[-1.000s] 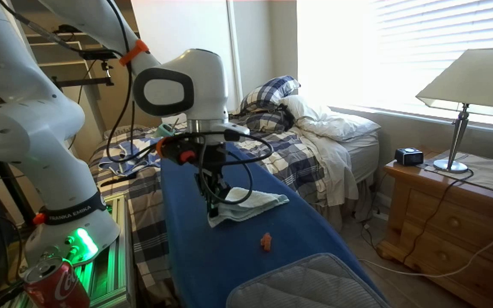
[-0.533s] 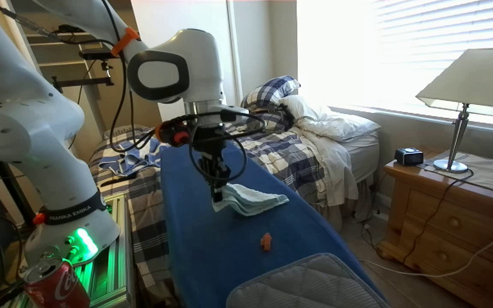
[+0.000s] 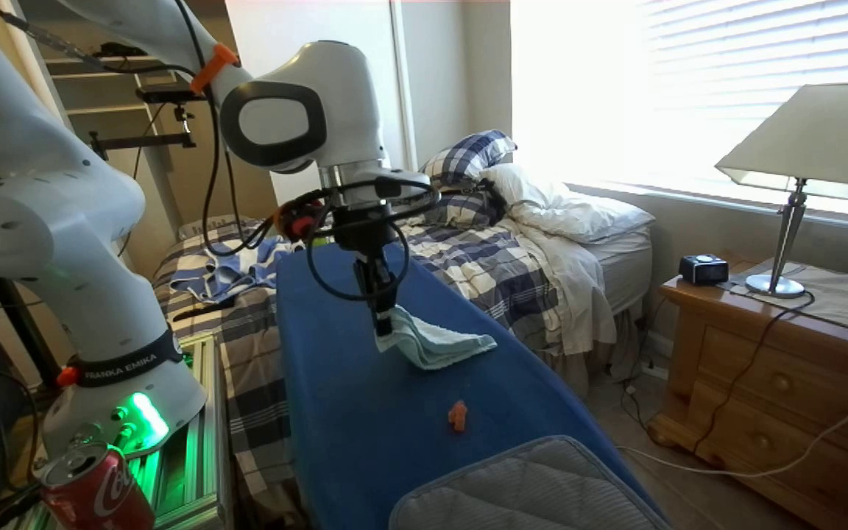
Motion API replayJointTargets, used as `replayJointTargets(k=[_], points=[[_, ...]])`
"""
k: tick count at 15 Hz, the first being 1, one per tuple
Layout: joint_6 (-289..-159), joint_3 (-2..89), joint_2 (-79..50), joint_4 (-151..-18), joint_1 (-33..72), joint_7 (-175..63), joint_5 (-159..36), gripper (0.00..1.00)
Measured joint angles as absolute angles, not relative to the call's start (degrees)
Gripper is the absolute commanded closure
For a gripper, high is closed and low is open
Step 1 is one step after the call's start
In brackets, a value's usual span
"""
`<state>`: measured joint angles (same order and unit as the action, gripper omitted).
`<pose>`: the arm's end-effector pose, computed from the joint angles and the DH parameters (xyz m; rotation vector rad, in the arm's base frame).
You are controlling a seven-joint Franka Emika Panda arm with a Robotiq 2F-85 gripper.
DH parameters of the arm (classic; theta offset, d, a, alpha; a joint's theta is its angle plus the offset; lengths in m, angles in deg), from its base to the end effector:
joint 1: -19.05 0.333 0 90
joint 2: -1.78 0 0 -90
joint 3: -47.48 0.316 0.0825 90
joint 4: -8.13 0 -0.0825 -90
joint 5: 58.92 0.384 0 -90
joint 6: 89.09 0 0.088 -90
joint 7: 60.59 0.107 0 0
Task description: Fold the white cloth several times
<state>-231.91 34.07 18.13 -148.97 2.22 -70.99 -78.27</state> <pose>0.3391 -0.1895 0.3076 2.9930 -0.1076 -0.0212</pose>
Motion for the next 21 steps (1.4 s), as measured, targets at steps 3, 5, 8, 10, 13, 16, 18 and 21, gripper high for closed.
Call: replayJointTargets(k=[3,5,8,10,13,16,18,21], points=[[-234.57,34.35,18.07,-148.85,2.21,-68.49,-78.26,0.96],[-236.82,34.49,17.91,-148.71,2.17,-67.12,-78.28,0.97],[-239.68,34.79,17.46,-148.41,2.09,-65.6,-78.33,0.97],[-240.85,34.97,16.8,-148.12,2.0,-64.72,-78.35,0.97],[-242.17,35.12,15.06,-147.34,1.8,-63.42,-78.54,0.97],[-243.71,35.2,12.84,-146.24,1.57,-61.81,-78.98,0.97],[-244.41,35.26,11.35,-145.4,1.49,-60.95,-79.39,0.97],[-244.77,35.27,9.15,-144.08,1.47,-59.58,-80.4,0.97]])
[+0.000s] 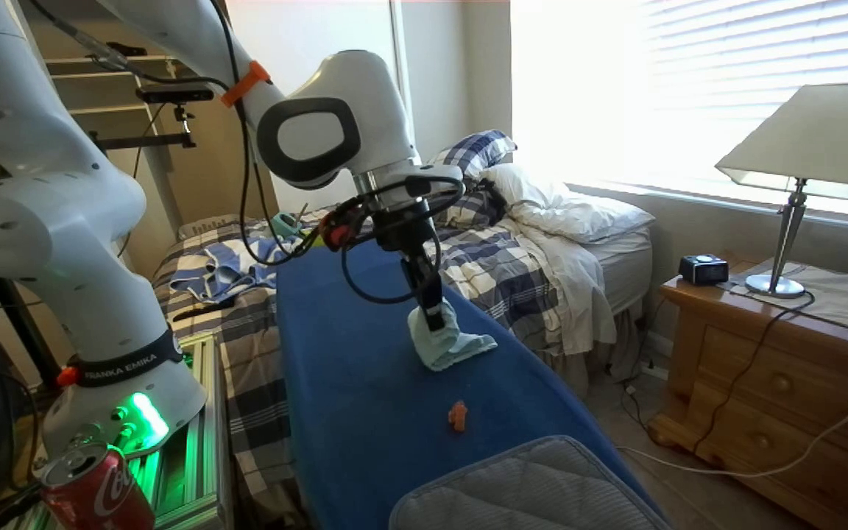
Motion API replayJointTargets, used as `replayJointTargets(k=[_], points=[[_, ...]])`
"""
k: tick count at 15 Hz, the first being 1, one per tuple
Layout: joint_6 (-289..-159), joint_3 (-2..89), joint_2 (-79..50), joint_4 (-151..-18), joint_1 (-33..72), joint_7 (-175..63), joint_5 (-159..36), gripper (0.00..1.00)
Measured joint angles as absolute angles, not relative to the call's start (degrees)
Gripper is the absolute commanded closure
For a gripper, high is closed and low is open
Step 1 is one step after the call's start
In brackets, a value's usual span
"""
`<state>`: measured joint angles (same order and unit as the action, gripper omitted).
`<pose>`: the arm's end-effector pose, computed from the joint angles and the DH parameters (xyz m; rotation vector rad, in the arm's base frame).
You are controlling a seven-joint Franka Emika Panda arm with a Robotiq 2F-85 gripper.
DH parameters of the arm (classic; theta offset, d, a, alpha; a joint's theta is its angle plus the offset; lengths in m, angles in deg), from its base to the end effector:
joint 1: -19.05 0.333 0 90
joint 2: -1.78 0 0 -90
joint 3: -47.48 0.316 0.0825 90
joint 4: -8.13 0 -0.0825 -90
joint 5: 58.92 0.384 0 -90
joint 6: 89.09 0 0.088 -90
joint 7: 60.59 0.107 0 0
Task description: Fold the white cloth several times
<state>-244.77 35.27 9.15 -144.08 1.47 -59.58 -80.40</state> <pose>0.3843 -0.2028 0.2997 2.9182 -0.3084 0.2103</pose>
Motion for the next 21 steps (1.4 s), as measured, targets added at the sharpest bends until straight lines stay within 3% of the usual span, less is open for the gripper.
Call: replayJointTargets(k=[12,13,15,21], points=[[-250.84,35.2,1.06,-139.82,2.15,-55.7,-84.56,0.95],[-251.05,35.11,0.49,-139.55,2.28,-55.39,-84.93,0.7],[-251.31,34.84,-0.46,-139.08,2.64,-55.17,-85.12,0.65],[-251.34,33.92,-1.85,-137.69,4.03,-54.95,-85.51,0.25]])
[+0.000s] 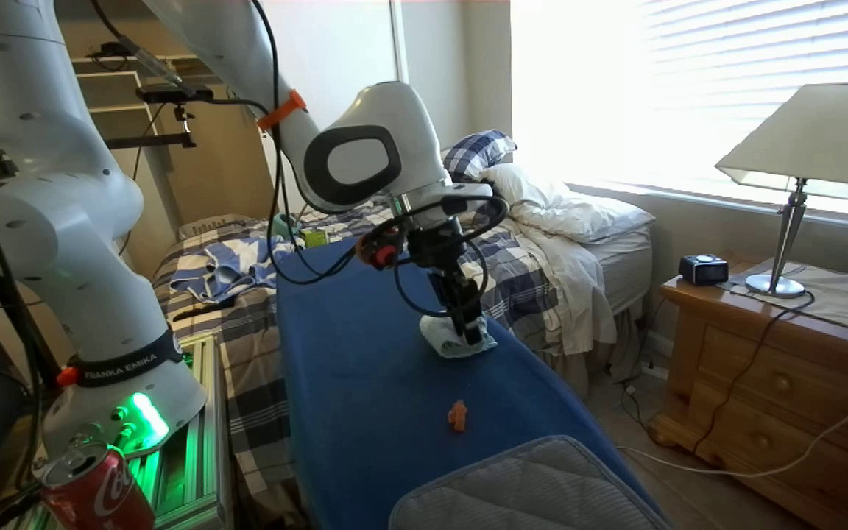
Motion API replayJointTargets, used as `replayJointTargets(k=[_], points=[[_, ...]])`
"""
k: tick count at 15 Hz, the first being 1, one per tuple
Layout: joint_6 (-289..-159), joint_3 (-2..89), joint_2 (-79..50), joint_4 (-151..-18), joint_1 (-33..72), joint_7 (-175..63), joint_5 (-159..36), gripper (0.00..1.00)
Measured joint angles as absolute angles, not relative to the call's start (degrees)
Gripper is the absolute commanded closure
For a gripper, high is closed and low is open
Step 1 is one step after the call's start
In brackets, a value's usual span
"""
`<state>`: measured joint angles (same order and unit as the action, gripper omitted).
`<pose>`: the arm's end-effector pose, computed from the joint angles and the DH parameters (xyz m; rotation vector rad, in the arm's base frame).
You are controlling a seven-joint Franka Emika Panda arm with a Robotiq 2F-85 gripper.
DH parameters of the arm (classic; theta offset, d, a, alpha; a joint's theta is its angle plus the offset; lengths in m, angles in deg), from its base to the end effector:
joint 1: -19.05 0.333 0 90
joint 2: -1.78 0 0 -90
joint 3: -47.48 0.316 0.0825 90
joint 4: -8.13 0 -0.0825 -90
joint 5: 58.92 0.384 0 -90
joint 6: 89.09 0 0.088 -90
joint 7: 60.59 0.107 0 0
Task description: Fold the white cloth several times
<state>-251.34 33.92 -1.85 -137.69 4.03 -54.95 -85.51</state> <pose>0.4264 -0.2071 0.2673 2.8784 -0.2419 0.2497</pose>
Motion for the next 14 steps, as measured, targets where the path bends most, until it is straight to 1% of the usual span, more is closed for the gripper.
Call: replayJointTargets(k=[3,4,8,14], points=[[-251.34,33.55,-1.86,-137.07,4.63,-54.17,-86.86,0.03],[-251.34,33.36,-1.85,-136.92,4.82,-53.58,-87.71,0.01],[-251.33,32.77,-1.85,-136.67,5.17,-51.76,-90.24,0.0],[-251.05,33.28,-0.69,-136.97,6.19,-51.47,-88.32,0.0]])
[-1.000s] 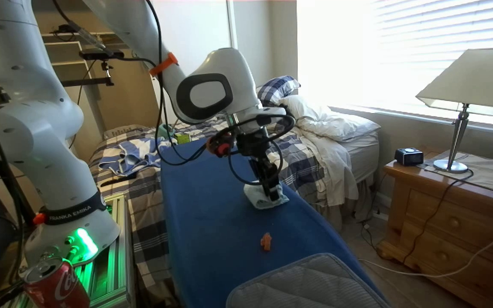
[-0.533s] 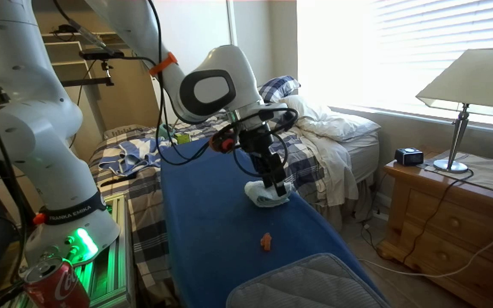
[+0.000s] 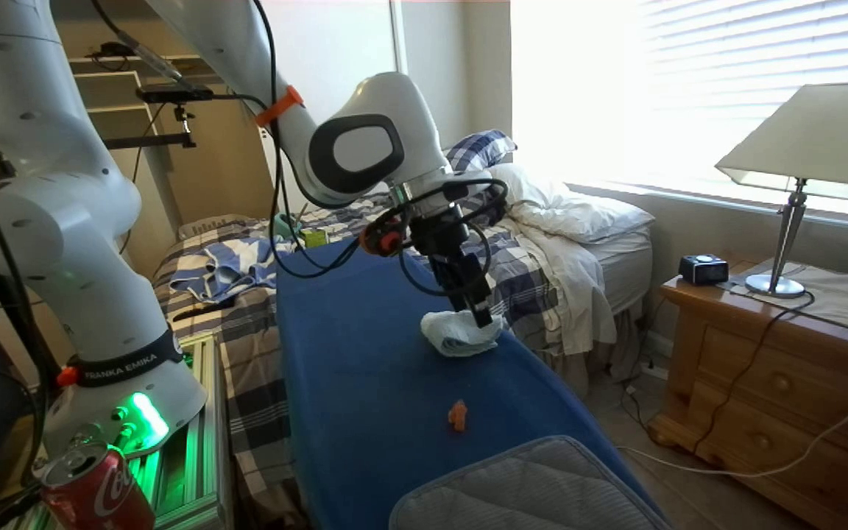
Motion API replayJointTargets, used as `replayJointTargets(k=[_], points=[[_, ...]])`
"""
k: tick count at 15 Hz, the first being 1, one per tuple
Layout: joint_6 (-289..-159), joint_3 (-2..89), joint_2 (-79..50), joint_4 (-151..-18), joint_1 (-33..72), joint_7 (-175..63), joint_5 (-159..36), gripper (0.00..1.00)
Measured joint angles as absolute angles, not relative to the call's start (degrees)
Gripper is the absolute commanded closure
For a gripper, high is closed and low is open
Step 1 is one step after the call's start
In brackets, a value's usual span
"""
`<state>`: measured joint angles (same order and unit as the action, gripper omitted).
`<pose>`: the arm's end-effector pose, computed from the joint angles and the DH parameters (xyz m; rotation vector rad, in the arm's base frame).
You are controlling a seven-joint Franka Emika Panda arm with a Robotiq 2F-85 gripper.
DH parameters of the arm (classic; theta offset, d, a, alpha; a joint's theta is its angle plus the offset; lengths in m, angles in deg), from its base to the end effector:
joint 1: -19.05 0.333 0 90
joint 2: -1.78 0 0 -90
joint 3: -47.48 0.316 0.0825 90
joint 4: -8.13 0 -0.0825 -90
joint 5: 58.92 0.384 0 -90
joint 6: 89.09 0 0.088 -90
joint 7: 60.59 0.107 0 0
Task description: Fold the white cloth several times
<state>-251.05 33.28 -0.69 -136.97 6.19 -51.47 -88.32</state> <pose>0.4368 -0.1958 0.2804 2.8549 -0.2292 0.2945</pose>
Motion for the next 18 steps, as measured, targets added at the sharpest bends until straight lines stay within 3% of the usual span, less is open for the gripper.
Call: replayJointTargets(k=[18], points=[[-229.61,39.02,20.9,-139.12,6.0,-48.43,-76.67,0.0]])
